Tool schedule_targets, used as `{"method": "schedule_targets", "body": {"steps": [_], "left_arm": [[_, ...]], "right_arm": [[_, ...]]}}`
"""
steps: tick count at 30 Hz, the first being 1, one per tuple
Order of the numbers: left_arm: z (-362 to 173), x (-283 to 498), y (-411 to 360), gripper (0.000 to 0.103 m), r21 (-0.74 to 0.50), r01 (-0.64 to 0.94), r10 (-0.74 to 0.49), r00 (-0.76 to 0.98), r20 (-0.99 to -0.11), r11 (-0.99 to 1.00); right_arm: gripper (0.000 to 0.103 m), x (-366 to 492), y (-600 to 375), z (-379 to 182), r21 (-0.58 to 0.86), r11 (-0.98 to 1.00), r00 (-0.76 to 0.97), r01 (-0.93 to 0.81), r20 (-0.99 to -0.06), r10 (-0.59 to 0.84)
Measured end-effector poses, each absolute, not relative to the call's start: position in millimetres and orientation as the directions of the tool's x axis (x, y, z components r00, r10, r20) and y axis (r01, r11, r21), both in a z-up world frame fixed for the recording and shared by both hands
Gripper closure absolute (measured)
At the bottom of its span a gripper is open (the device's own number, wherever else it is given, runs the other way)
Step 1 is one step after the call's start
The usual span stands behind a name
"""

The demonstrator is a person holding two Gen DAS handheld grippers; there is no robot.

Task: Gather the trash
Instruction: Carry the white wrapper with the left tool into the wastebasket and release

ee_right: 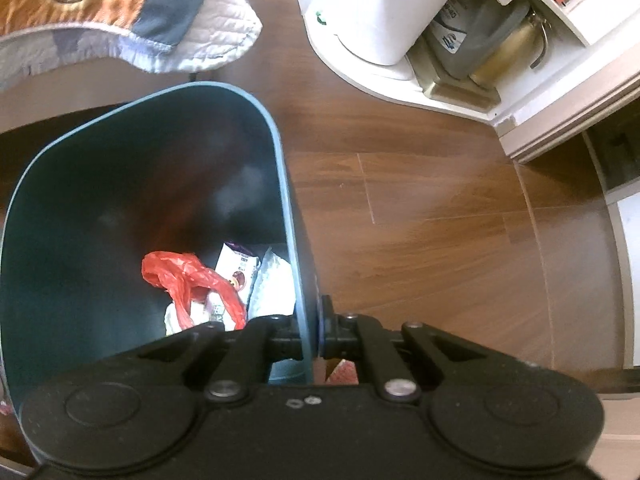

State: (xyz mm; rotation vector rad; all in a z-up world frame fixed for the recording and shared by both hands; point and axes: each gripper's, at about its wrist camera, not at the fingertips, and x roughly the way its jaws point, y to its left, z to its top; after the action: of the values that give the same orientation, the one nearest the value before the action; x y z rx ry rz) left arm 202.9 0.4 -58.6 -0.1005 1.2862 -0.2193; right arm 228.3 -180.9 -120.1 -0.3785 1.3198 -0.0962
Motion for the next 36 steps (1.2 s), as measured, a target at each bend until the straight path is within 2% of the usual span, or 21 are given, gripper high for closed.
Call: {"method": "schedule_targets", "body": {"steps": [7, 14, 19, 27, 29, 32, 34, 36], "left_arm": [[-68.1, 201.9, -52.3, 0.088, -0.310, 0.227, -0.355, 0.195, -0.914, 0.923], [-96.3, 210.9, -63.5, 0.088, -0.395, 0.218, -0.427, 0.124, -0.896, 0.892], [-100.0, 212.8, -62.6, 0.088, -0.403, 0.225, -0.437, 0.128, -0.891, 0.887], [-96.4, 208.5, -66.0, 0.088, -0.316, 0.286, -0.376, 0.184, -0.908, 0.904], [-93.8, 208.1, -63.6, 0.084, -0.300, 0.288, -0.363, 0.199, -0.910, 0.910], [-88.8, 207.9, -57.6, 0.068, -0.327, 0.282, -0.392, 0.218, -0.894, 0.902], [-87.4, 207.2, -55.4, 0.040, -0.326, 0.278, -0.393, 0.235, -0.889, 0.904], [-86.9, 205.3, -53.7, 0.036, -0.311, 0.284, -0.385, 0.260, -0.886, 0.907]], "right_arm": [[0.096, 225.0, -171.8, -113.2, -0.349, 0.925, 0.222, -0.151, -0.924, -0.312], [0.096, 225.2, -172.5, -96.7, -0.351, 0.929, 0.178, -0.114, -0.927, -0.329], [0.096, 228.1, -167.9, -80.9, -0.333, 0.938, 0.164, -0.093, -0.935, -0.315], [0.097, 227.3, -150.6, -59.2, -0.324, 0.942, 0.173, -0.080, -0.936, -0.307], [0.098, 227.8, -148.9, -53.1, -0.304, 0.950, 0.178, -0.070, -0.941, -0.288], [0.103, 231.1, -145.2, -44.8, -0.277, 0.958, 0.193, -0.069, -0.946, -0.260], [0.103, 235.5, -141.5, -45.4, -0.305, 0.946, 0.223, -0.111, -0.935, -0.275], [0.103, 240.9, -152.1, -53.4, -0.258, 0.963, 0.184, -0.078, -0.953, -0.240]]}}
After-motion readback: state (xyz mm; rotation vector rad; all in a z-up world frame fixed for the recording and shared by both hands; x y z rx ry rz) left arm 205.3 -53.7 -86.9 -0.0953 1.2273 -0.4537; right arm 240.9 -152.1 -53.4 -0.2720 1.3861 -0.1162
